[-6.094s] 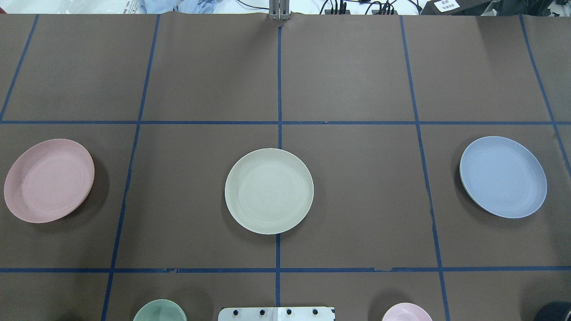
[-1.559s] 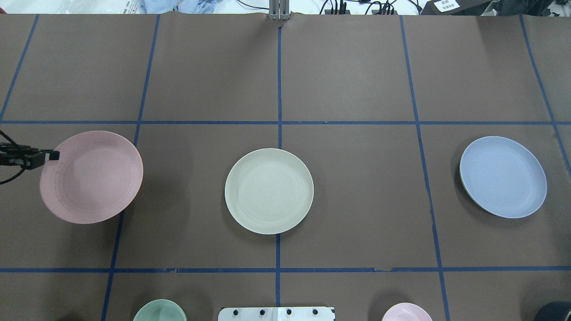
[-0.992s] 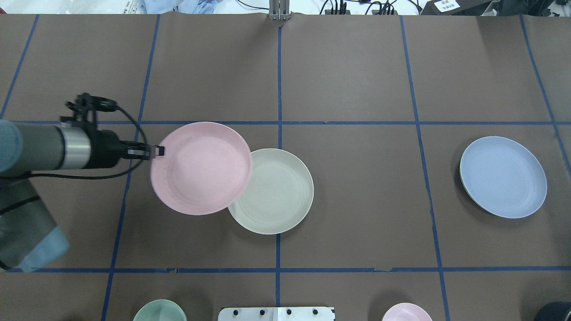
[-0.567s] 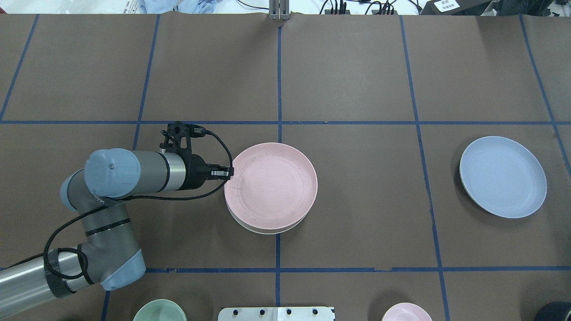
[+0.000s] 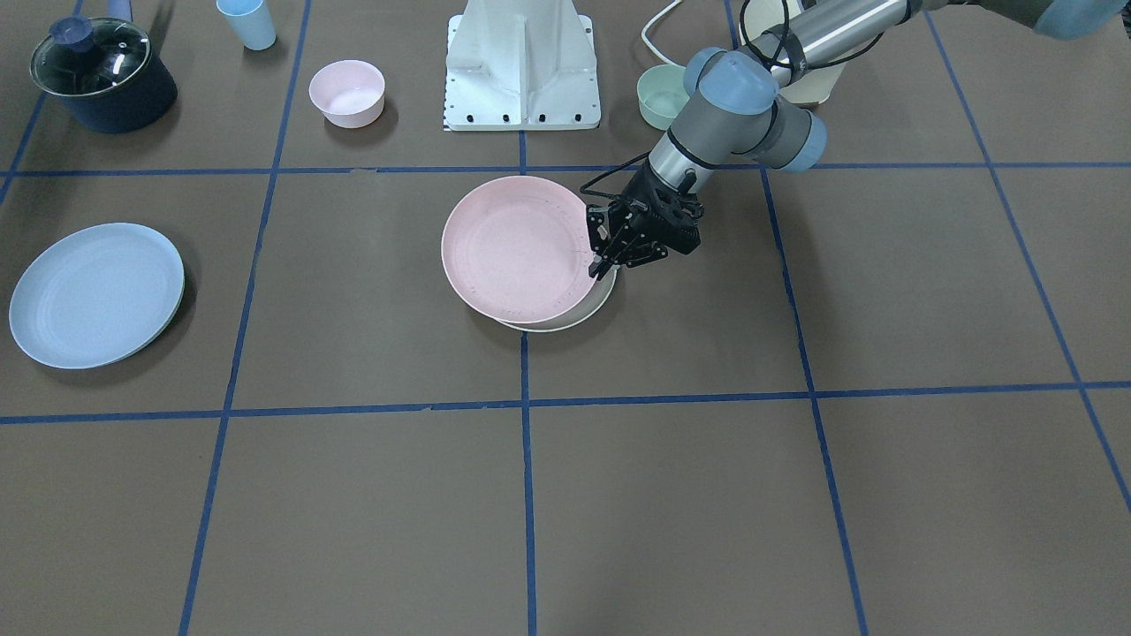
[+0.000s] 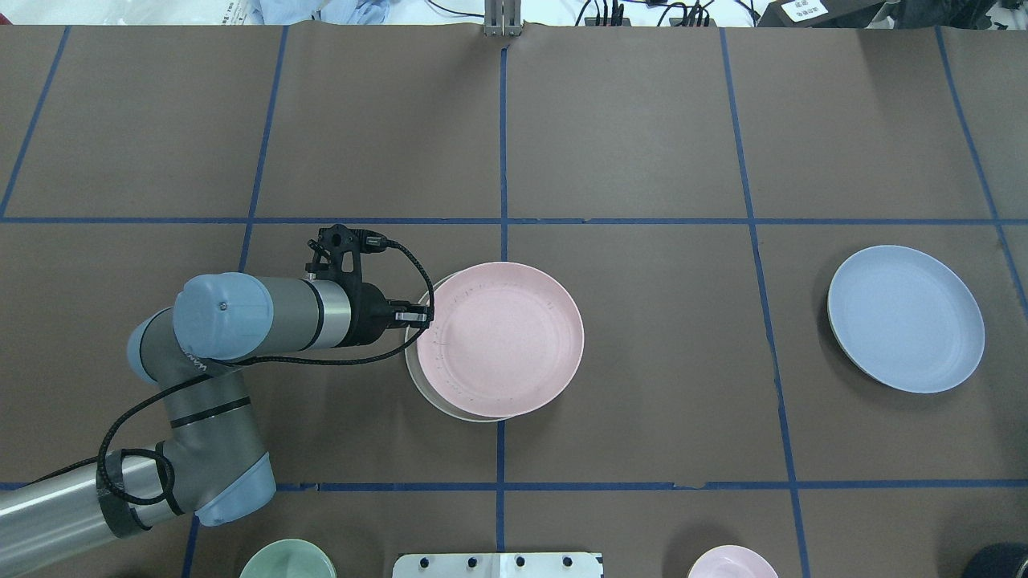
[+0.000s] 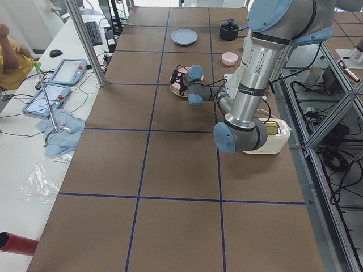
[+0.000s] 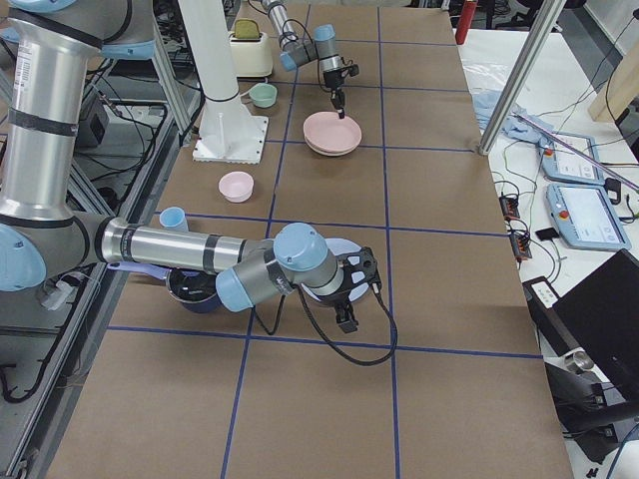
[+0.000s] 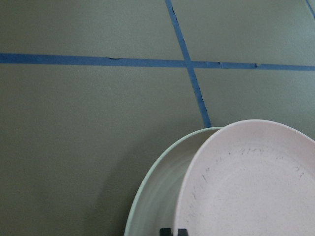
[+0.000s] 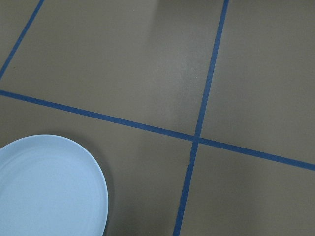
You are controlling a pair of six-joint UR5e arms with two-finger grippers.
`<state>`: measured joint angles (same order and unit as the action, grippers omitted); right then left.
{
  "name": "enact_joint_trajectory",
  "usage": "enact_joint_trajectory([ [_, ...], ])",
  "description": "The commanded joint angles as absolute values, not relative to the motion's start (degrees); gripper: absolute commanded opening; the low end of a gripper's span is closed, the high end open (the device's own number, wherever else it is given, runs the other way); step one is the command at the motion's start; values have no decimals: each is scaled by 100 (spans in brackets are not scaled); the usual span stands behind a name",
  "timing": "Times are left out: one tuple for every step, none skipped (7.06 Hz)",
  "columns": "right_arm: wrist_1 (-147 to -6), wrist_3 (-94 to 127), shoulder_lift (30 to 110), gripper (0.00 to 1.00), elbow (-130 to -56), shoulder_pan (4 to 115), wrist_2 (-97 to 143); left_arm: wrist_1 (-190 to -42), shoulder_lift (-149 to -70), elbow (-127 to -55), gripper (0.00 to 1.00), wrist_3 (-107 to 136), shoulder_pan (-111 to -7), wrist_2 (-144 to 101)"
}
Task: Stack three plates with pink and blue
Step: 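Lower the pink plate onto the cream plate and open the left gripper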
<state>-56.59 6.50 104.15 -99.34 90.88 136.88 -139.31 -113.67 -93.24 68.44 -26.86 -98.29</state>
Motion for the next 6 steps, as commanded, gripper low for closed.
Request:
enact_joint_trajectory([
  [-5660,650,10415,100,-9940,9088,13693,-13931,-11242,-9360,0,6820,-2786,-9835],
  [-5651,650,10406,100,-9932,9088,13693,-13939,-11215,-9369,0,6820,-2804,-9835],
  [-5660,650,10406,100,-9932,9088,13693,-13939,-11189,-9369,0,6820,-2804,-9835],
  [-5660,650,10406,100,-9932,9088,13702,-13939,-11188,-9369,0,6820,-2795,-9835],
  [-5660,650,10406,100,-9932,9088,13693,-13948,-11171,-9360,99,6829,-2769,-9800],
  [-5660,650,10406,100,-9932,9088,13693,-13957,-11171,-9378,100,6820,-2769,-9809],
])
